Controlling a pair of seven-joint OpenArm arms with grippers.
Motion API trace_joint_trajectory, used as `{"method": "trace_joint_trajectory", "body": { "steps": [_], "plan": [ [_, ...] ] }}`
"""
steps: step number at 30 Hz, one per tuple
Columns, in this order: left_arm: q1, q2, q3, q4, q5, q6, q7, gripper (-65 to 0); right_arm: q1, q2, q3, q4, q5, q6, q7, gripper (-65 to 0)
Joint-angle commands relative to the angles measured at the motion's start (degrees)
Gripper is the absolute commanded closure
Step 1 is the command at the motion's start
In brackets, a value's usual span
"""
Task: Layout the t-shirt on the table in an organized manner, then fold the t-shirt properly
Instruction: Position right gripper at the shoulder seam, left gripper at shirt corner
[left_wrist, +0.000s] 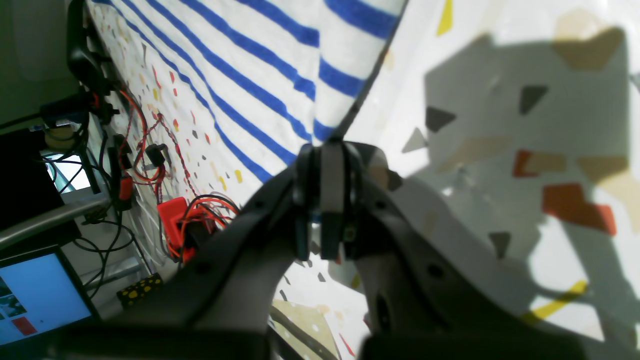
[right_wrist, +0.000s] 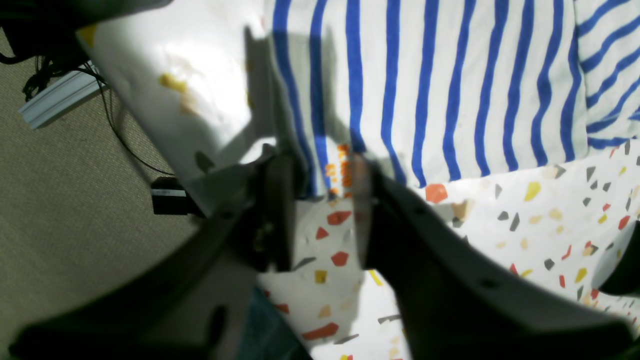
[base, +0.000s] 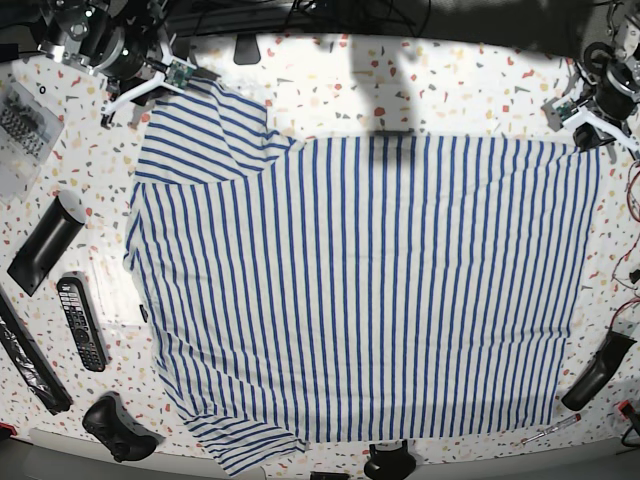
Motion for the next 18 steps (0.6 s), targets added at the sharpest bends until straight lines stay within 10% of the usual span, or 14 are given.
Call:
{"method": "trace_joint_trajectory", "body": {
  "steps": [1,8,18],
  "plan": [
    [0.2,-0.9,-0.2,0.3,-0.3,-0.3,0.3,0.0,0.0,0.6,0.3,0.6,0.0,-0.3,0.6,-11.6],
    [0.2,-0.9,-0.2,0.3,-0.3,-0.3,0.3,0.0,0.0,0.6,0.3,0.6,0.2,-0.3,0.6,0.0],
    [0.2,-0.9,-0.2,0.3,-0.3,-0.3,0.3,0.0,0.0,0.2,0.3,1.3,11.2,-6.8,-2.6,0.0]
  ]
}}
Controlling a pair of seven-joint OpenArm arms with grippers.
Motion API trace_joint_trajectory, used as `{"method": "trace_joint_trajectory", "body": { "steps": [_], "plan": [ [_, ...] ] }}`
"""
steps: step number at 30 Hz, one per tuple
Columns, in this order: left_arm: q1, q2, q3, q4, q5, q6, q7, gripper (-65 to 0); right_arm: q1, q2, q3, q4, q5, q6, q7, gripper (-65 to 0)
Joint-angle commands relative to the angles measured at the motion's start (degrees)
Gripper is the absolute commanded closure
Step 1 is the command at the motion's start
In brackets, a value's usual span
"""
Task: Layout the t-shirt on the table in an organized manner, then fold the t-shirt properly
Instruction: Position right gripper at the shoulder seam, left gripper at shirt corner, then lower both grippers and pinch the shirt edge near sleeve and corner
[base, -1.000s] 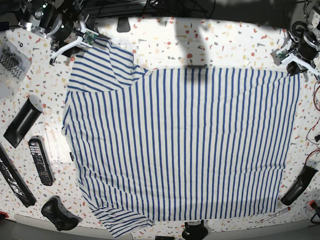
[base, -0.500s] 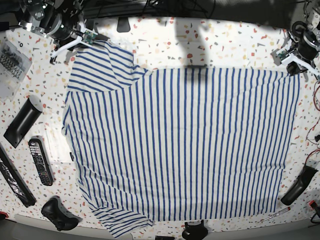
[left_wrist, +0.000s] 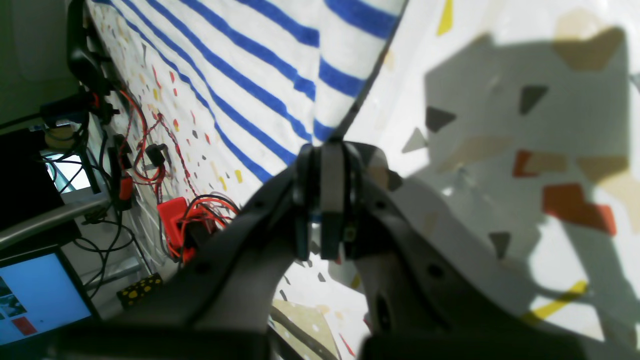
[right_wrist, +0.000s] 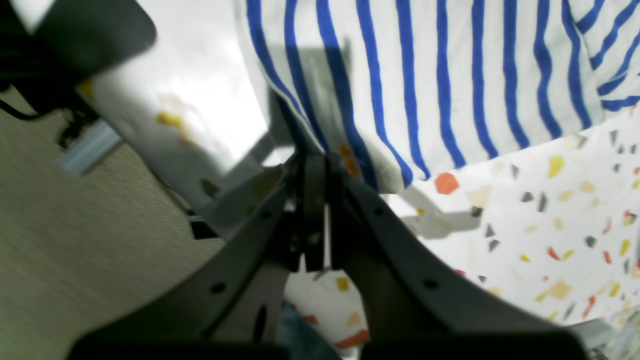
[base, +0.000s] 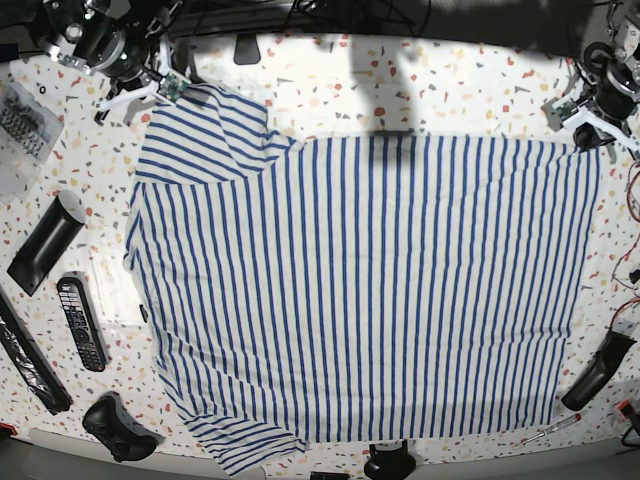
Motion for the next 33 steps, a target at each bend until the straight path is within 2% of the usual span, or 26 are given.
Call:
{"method": "trace_joint_trajectory", "body": {
  "steps": [1,6,10,11,14,20,23,27,31,33],
  "plan": [
    [0.2,-0.9,-0.2,0.3,-0.3,-0.3,0.3,0.0,0.0,0.8,0.3,1.6,1.0,-0.5,0.7,0.0],
    [0.2,-0.9,-0.2,0.3,-0.3,-0.3,0.3,0.0,0.0,0.8,0.3,4.0,1.4,-0.9,0.9,0.0],
    [0.0,-1.0,-0.2,0.3,-0.2,0.0,0.3,0.0,0.4,0.8,0.3,5.1,1.4,-3.5,2.2,0.0],
    [0.0,-0.9,-0.2,0.3,-0.2,1.1,0.3,0.0,0.8,0.8,0.3,5.2,1.4,-4.0,2.3,0.0],
    [0.0,-0.9,-0.2,0.3,-0.2,7.4,0.3,0.0,2.8,0.8,0.3,5.2,1.2,-4.2,2.4,0.0],
    [0.0,-0.9,-0.2,0.3,-0.3,24.1,0.3,0.0,8.9,0.8,0.3,5.2,1.4,-5.4,3.9,0.0],
    [-0.5,-0.5,-0.2,0.3,-0.3,29.1,-0.3,0.0,12.5,0.8,0.3,4.9,1.4,-6.4,4.1,0.0],
    [-3.5,2.5,-0.2,0.3,-2.5,29.7,-0.5,0.0,17.7,0.7,0.3,3.9,2.8,-6.4,4.3,0.0],
    [-6.9,6.3,-0.2,0.3,-12.5,29.7,-1.6,0.0,21.8,0.5,0.3,1.4,4.6,-6.4,4.3,0.0],
    [-8.4,7.7,-0.2,0.3,-15.5,29.6,-1.6,0.0,23.6,-0.1,0.3,-0.6,4.6,-6.4,4.3,0.0]
  ]
}}
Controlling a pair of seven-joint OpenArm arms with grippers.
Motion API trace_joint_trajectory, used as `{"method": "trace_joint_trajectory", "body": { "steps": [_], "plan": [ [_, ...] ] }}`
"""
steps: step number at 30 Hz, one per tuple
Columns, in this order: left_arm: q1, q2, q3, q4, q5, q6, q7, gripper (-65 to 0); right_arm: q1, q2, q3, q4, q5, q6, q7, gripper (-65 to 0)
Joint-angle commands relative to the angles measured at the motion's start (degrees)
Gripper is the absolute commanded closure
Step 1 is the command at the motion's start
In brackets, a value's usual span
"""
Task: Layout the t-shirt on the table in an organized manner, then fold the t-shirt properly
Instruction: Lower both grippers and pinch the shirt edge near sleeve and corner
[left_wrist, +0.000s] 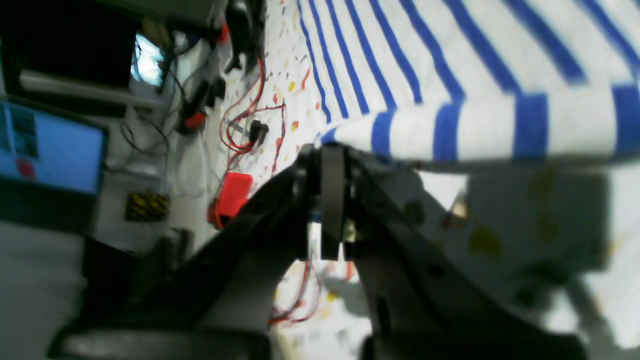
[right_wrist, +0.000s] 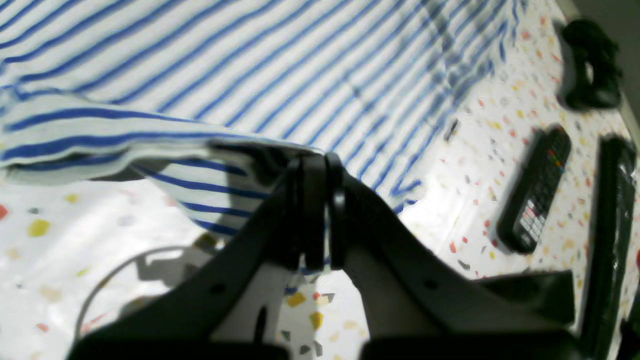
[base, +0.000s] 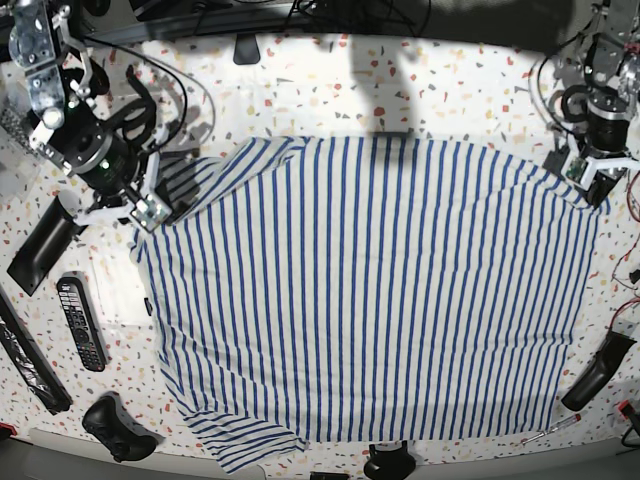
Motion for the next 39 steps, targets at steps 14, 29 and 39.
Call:
{"method": "trace_joint_trajectory", "body": {
  "steps": [14,29,39],
  "plan": [
    [-8.1,0.3,-0.6,0.6,-12.8,-3.8,-1.2,0.0,13.3,-6.5,0.5,-14.6,0.2,-0.4,4.2,0.0],
    [-15.0,3.2,-0.6,0.5,-19.5,-10.4,-0.9,0.0,26.3,-12.0,0.5,-23.8,0.3,-0.4,4.0,0.0],
    [-17.7,7.2,-0.6,0.2,-19.5,-10.4,-0.8,0.0,33.8,-16.4,0.5,-32.3,-0.1,-0.3,4.0,0.0]
  ]
}}
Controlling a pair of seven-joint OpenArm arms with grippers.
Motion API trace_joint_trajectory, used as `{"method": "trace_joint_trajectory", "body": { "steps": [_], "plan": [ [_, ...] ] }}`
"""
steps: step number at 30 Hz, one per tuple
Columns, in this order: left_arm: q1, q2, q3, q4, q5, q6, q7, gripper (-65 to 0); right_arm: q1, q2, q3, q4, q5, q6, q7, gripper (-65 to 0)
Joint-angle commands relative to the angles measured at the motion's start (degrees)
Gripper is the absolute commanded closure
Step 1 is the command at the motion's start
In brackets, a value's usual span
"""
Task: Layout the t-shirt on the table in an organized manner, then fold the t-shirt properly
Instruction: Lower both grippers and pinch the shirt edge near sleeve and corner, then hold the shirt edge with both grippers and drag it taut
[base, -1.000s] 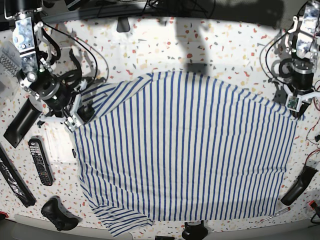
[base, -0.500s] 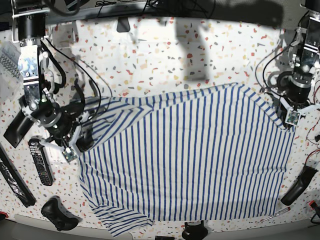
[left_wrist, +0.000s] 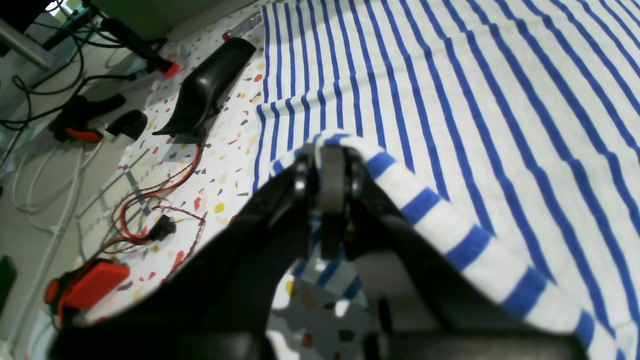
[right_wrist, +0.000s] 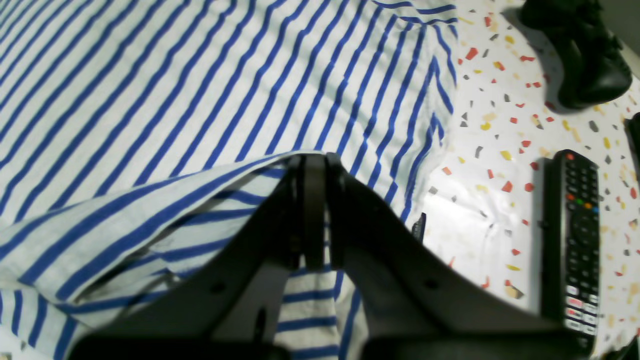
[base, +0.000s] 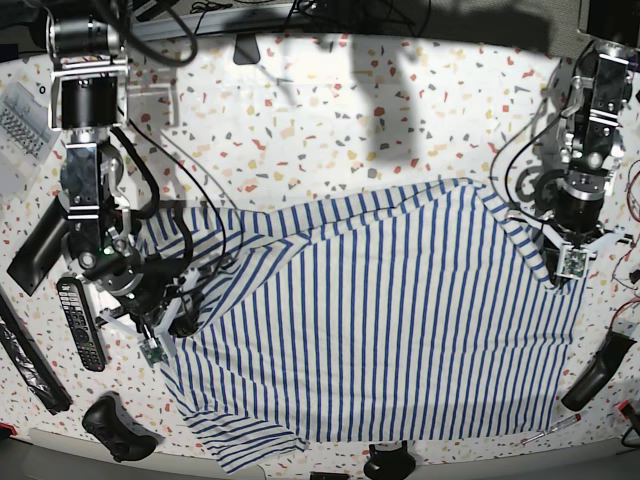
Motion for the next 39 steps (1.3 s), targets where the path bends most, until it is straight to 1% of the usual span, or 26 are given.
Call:
{"method": "trace_joint_trajectory", "body": {
  "steps": [1,10,16,18,21,27,32,36,39],
  "plan": [
    [-1.0,-0.7,-0.6,0.7,0.1,0.4,-1.4,0.0,2.2,0.5,0.4,0.3,0.1,-0.4,1.5,0.0],
    [-1.0,-0.7,-0.6,0.7,0.1,0.4,-1.3,0.0,7.2,-0.1,0.4,-5.5,-3.1,-0.4,1.5,0.0],
    [-2.0,-0.7,-0.6,0.7,0.2,0.4,2.1,0.0,10.9,-0.2,0.4,-10.8,-3.5,-0.5,1.6,0.0],
    [-3.1,-0.7,-0.6,0.3,0.2,0.4,2.3,0.0,12.1,-0.2,0.4,-12.7,-3.5,-0.5,1.6,0.0],
    [-6.1,-0.7,-0.6,-2.9,0.2,0.4,2.3,0.0,12.7,-0.2,0.4,-14.2,-3.5,-0.4,1.6,0.0],
    [-13.1,-0.7,-0.6,-15.5,0.1,0.4,2.2,0.0,12.7,-0.2,0.4,-14.4,-3.5,-0.5,1.5,0.0],
    [-15.8,-0.7,-0.6,-23.9,0.1,0.2,-1.3,0.0,12.7,-0.1,0.4,-14.4,-3.5,-0.5,1.8,0.0],
    [-16.1,-0.7,-0.6,-25.6,0.1,0.2,-2.3,0.0,12.7,-0.1,0.4,-14.4,-3.5,-0.5,2.4,0.0],
    [-16.1,-0.7,-0.6,-25.6,0.1,0.2,-4.6,0.0,12.7,-0.1,0.4,-14.4,-3.5,-0.5,3.1,0.0]
  ]
}}
